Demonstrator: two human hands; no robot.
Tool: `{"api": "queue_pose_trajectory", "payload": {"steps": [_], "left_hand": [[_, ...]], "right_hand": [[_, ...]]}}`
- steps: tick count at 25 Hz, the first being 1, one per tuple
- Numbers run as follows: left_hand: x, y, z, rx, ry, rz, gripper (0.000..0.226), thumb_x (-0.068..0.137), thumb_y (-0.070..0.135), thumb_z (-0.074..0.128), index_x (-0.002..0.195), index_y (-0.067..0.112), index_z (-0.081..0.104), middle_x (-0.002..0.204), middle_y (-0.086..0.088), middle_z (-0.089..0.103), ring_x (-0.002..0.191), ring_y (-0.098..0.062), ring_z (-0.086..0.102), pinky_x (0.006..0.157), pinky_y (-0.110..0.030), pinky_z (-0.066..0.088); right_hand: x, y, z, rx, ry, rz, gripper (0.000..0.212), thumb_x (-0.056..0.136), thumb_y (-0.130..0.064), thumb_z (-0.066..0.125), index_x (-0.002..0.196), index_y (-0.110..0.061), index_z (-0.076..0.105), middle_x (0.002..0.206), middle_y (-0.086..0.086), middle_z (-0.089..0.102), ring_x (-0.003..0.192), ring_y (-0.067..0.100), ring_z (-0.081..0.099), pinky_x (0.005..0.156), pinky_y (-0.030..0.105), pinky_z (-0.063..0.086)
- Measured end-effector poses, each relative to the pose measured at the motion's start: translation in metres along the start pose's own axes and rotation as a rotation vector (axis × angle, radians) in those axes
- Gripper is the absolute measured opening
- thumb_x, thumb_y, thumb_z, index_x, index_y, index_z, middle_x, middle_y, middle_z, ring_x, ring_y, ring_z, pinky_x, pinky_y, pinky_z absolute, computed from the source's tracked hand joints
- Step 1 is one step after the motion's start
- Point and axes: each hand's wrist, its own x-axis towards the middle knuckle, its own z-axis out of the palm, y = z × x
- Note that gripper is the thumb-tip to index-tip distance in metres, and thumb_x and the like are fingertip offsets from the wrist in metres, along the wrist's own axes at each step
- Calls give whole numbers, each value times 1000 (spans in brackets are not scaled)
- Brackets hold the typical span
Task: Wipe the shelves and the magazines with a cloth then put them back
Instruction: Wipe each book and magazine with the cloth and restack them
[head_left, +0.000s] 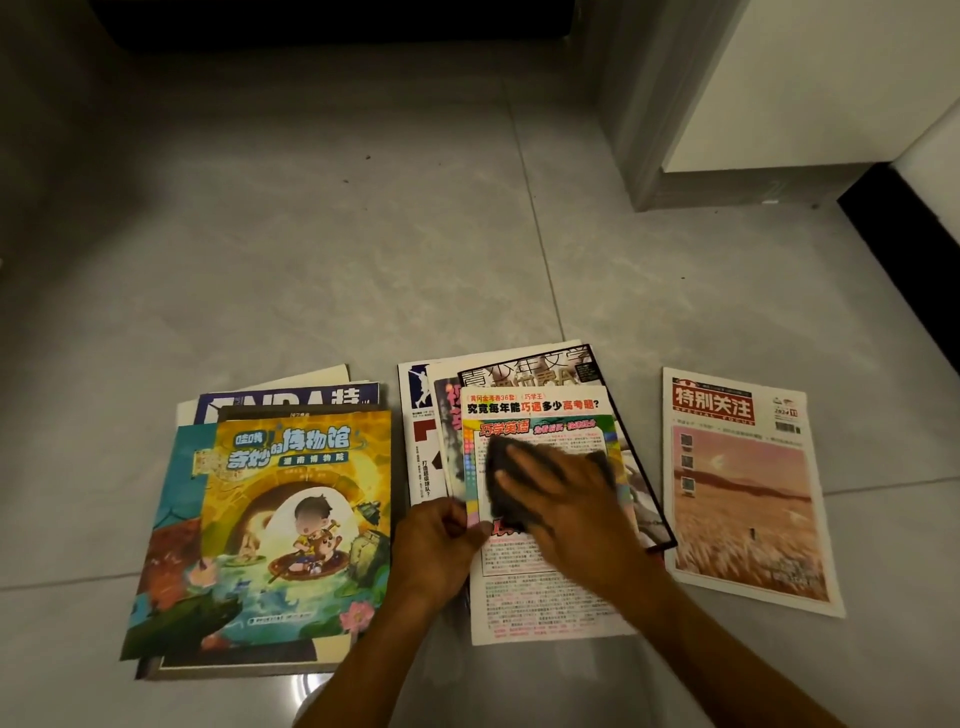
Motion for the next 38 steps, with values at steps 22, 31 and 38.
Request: {"api": "queue_pose_trajectory", "payload": {"steps": [22,31,38], "left_hand": [[4,4,0,-51,-41,-70,23,81,11,74,69,12,54,98,-4,72,89,-22,69,79,-44,58],[3,2,0,-9,-33,-41,24,82,11,73,68,11,53,97,-1,71,79,-14,66,61,-24,55],[2,6,-1,-3,-36,-33,21,82,12,73,72,9,55,97,-2,71,81,-16,67,63,-25,55]], "right_hand": [[83,16,-17,323,-3,293,65,82,-6,69,141,-17,45,144,3,47,137,23,36,117,36,14],[33,60,-13,270,48,537,61,88,-22,66,143,-20,39,142,6,48,132,27,41,113,49,32],[35,29,-8,207,-70,150,71,83,-21,70,146,-26,35,149,-1,40,139,24,32,115,49,24]]}}
